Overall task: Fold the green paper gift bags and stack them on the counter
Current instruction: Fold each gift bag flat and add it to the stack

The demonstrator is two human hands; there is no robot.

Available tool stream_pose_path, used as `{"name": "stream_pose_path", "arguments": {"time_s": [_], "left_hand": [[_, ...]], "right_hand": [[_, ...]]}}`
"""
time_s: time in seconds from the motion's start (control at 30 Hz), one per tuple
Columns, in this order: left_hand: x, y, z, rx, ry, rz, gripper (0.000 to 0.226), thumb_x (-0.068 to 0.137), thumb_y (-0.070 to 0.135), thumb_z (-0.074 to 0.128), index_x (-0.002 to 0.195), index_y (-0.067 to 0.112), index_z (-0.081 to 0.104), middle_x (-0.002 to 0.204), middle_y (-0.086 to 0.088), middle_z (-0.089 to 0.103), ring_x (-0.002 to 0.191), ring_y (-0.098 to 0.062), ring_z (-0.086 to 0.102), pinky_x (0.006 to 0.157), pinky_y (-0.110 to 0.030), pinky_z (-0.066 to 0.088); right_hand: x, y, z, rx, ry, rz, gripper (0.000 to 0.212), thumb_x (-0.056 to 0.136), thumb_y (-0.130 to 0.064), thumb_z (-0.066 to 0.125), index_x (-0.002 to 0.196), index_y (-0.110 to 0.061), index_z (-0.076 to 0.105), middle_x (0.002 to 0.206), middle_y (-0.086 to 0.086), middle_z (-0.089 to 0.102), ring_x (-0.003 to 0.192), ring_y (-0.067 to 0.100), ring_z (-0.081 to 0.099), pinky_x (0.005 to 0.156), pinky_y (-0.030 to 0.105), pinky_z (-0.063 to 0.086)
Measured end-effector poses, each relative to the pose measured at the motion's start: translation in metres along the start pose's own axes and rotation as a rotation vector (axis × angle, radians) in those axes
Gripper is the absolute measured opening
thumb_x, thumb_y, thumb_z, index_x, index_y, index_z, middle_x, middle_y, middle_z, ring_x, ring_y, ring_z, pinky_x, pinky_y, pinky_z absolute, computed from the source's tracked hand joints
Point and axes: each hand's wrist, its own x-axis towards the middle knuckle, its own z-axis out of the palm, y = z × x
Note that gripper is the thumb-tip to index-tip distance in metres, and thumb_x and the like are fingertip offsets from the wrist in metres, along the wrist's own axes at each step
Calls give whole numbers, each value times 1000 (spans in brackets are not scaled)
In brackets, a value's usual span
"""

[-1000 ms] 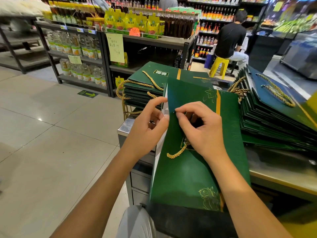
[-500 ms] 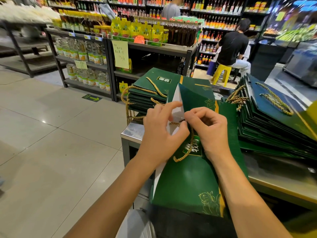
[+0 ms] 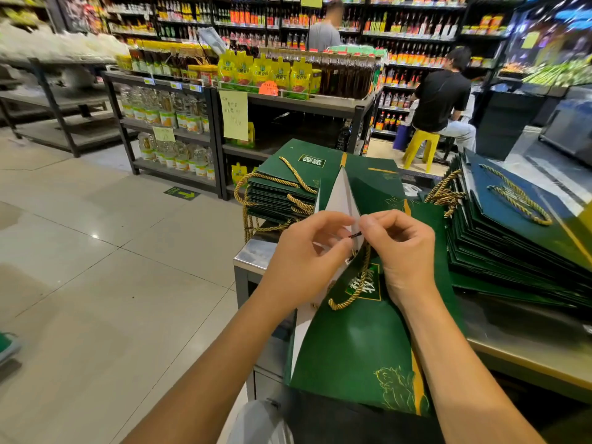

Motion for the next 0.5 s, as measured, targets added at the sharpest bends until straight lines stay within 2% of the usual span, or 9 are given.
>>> {"name": "stream_pose_path", "arguments": {"time_s": [0.2, 0.3, 0.37, 0.5], "left_hand": [[2, 6, 6, -1, 63, 0, 11, 93, 16, 71, 103, 15, 76, 90, 7, 74, 83, -9, 70, 79, -32, 60], [1, 6, 6, 25, 67, -5, 8, 95, 17, 69, 101, 15, 74, 88, 8, 73, 82, -8, 69, 78, -30, 59], [-1, 4, 5, 27, 88, -24, 7, 96, 17, 68, 100, 15, 73, 87, 6, 72, 83, -11, 69, 78, -32, 59], [-6, -7, -7, -29, 151, -73, 6, 97, 14, 66, 100, 15, 71, 90, 3, 71, 85, -11, 68, 81, -28, 58]], "right_hand": [[0, 0, 1, -35, 28, -22, 28, 71, -30, 77, 69, -3, 67, 71, -2, 70, 68, 10, 64, 65, 23, 52], [-1, 1, 1, -67, 18, -54, 14, 80, -7, 80, 71, -6, 68, 69, -6, 70, 65, 6, 63, 63, 19, 51], [-2, 1, 2, -87, 31, -73, 20, 84, 4, 76, 71, -9, 69, 67, -8, 70, 63, 4, 62, 62, 17, 50], [-2, -1, 2, -107, 30, -87, 23, 85, 4, 75, 71, -14, 69, 69, -7, 70, 63, 7, 62, 62, 19, 50]]}}
